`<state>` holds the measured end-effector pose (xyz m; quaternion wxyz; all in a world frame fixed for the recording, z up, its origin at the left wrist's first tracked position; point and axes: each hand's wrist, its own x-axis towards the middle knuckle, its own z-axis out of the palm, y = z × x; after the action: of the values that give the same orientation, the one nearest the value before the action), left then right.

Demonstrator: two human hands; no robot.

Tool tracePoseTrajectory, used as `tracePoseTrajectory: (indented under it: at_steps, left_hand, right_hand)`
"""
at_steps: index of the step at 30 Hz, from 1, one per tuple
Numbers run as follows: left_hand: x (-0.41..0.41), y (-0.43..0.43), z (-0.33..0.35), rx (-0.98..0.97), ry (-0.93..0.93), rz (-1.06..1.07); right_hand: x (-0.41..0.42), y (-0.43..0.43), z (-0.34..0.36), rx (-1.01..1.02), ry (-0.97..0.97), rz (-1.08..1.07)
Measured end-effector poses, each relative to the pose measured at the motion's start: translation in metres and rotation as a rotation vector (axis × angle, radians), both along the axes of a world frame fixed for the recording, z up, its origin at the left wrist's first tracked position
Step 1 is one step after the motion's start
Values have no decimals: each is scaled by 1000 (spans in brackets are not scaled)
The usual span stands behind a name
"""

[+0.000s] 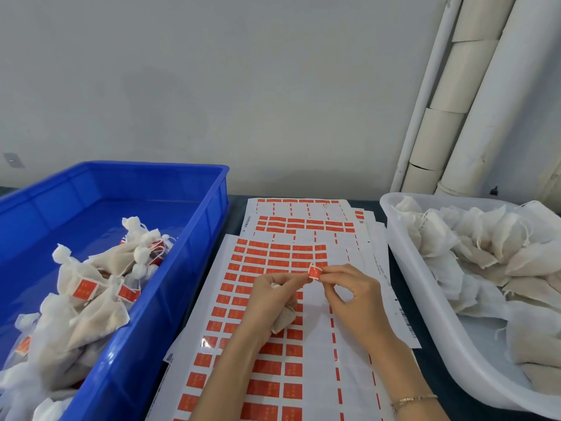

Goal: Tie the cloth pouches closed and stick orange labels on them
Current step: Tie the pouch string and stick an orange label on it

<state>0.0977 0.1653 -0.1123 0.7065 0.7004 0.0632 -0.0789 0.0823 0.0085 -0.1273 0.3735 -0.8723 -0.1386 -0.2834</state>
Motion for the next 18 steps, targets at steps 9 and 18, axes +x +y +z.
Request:
tracePoseTrajectory:
  at_steps: [9,18]
  left_hand:
    - [-1,-3,2,217,-202,33]
    - [-2,-7,-4,285,-373,-27]
  right_hand:
    - [7,3,8,601,378,114]
    - [10,3,0,470,383,92]
